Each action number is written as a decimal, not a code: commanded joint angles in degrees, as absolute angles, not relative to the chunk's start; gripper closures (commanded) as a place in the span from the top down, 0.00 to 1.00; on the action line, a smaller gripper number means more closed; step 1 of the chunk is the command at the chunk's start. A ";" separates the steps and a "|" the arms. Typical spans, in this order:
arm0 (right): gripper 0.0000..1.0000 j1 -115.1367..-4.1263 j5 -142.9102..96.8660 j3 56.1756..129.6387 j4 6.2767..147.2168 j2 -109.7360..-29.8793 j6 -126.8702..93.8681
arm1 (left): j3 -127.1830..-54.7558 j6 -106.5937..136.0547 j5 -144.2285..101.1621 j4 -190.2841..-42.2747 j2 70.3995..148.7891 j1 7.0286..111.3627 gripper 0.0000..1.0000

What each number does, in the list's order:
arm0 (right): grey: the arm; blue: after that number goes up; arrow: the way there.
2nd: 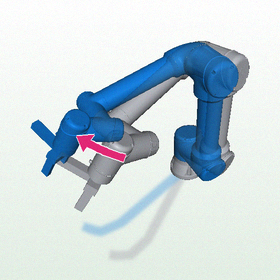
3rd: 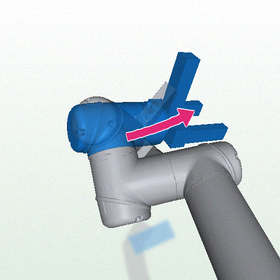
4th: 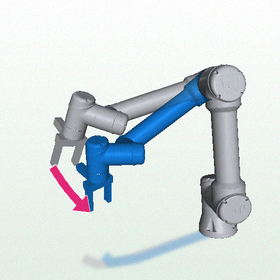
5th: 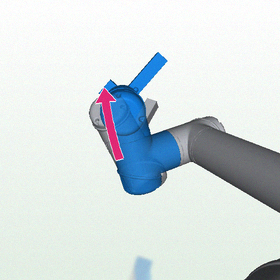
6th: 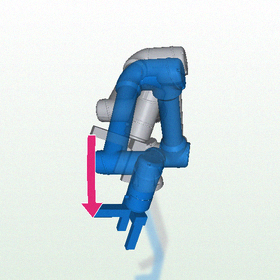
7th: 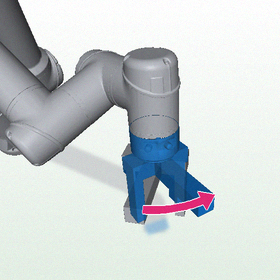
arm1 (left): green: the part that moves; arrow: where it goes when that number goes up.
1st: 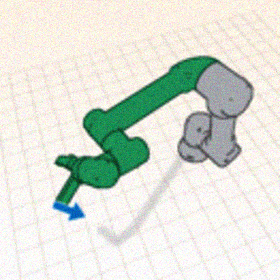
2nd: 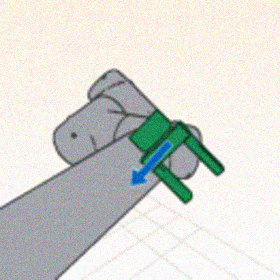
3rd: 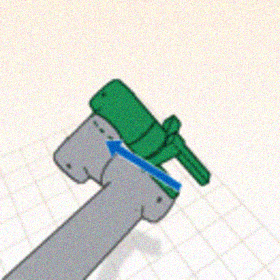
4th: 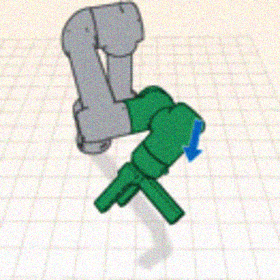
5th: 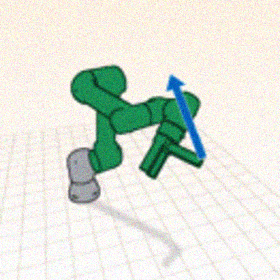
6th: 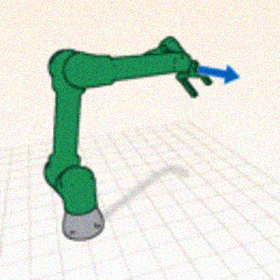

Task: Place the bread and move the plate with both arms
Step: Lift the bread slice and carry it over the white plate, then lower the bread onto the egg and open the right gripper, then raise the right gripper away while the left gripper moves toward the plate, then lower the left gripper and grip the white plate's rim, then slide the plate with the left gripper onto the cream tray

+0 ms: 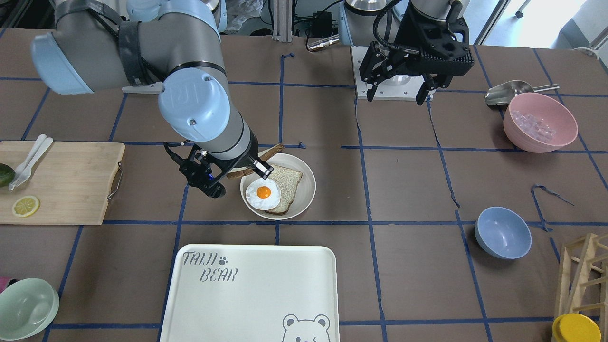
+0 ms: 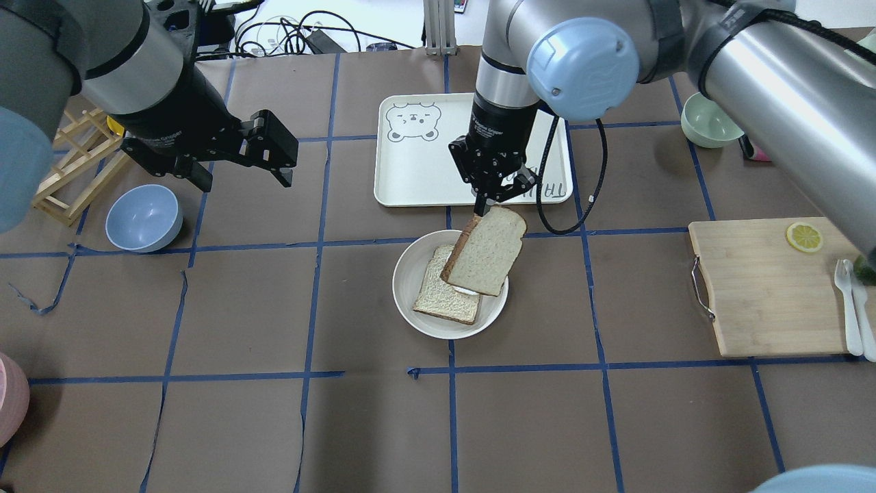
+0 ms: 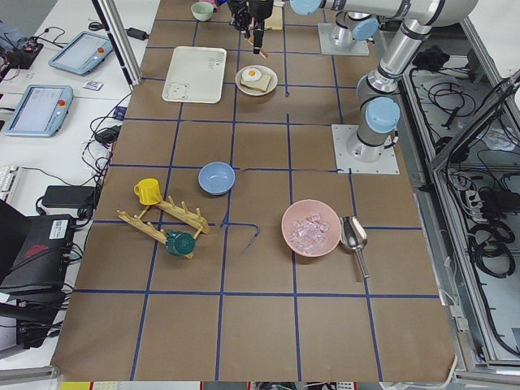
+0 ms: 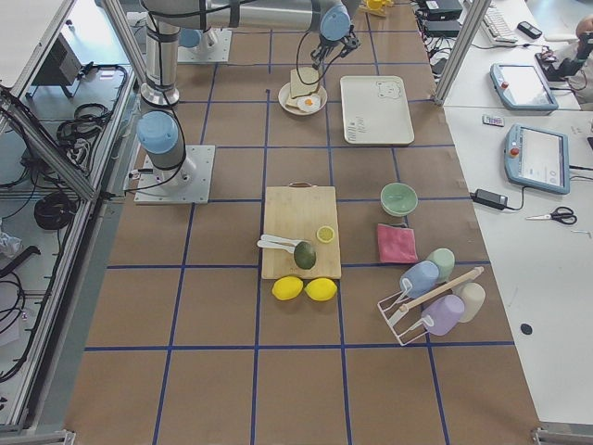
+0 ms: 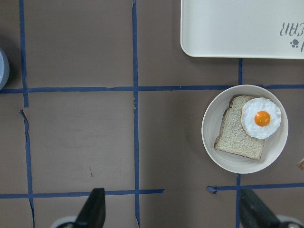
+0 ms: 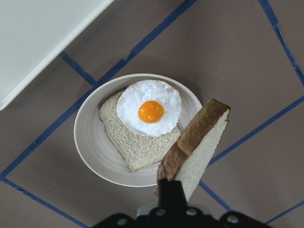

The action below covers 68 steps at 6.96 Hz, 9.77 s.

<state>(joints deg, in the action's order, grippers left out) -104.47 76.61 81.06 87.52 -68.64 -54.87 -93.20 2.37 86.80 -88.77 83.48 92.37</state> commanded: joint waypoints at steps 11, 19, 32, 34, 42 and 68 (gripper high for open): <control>0.02 -105.03 72.25 83.23 98.86 -60.21 -60.82 | -93.34 2.37 86.84 -88.68 83.50 92.29 1.00; 1.00 -98.97 83.93 85.69 93.92 -74.23 -29.31 | -93.43 2.37 86.84 -88.77 83.50 92.29 1.00; 1.00 -89.74 90.00 85.87 84.64 -89.12 5.98 | -117.39 32.76 81.56 -53.83 102.64 102.29 1.00; 1.00 -89.74 89.91 85.87 84.64 -89.73 5.98 | -119.09 34.36 81.39 -53.35 103.62 103.45 1.00; 1.00 -89.74 89.82 85.96 84.73 -89.65 6.06 | -120.15 37.17 81.47 -47.47 107.31 103.54 0.07; 1.00 -89.38 90.26 85.96 84.73 -90.88 6.07 | -86.41 30.68 68.91 -40.69 128.76 99.40 0.00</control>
<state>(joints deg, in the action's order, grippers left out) -89.42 90.06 85.91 84.77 -90.94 6.10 -87.70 30.86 68.93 -40.70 127.75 99.42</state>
